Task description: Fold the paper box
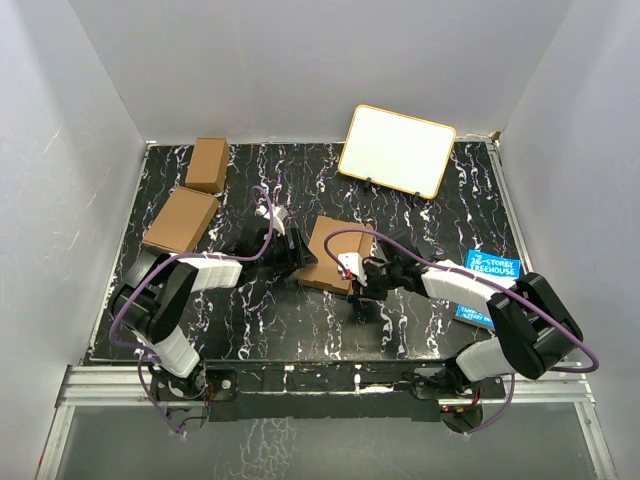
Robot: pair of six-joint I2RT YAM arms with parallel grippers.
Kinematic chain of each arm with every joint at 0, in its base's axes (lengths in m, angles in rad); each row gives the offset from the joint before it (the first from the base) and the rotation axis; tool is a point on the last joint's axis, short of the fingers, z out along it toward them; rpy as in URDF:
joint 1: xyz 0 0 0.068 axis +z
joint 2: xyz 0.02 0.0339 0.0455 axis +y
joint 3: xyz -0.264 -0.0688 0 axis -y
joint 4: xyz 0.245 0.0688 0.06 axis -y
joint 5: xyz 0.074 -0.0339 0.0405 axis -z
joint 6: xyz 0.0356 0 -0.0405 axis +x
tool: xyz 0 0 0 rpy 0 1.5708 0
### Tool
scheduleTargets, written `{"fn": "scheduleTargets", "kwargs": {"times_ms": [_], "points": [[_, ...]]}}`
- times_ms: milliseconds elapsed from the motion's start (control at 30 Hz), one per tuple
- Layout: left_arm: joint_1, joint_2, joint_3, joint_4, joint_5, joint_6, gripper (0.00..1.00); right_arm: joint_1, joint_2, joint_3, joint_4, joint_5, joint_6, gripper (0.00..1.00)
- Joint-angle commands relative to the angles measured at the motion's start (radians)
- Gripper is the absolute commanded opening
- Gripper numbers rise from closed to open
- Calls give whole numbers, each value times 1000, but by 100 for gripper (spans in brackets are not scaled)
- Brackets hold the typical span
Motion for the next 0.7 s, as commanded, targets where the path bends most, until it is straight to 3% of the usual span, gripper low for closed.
{"fn": "scheduleTargets", "kwargs": {"times_ms": [0,667], "points": [[-3,29,1,-89,-3,21,66,-5,0,46,72,-9,55,8],[-3,38,10,-86,12,19,66,-7,45,85,101,56,167,8]]}}
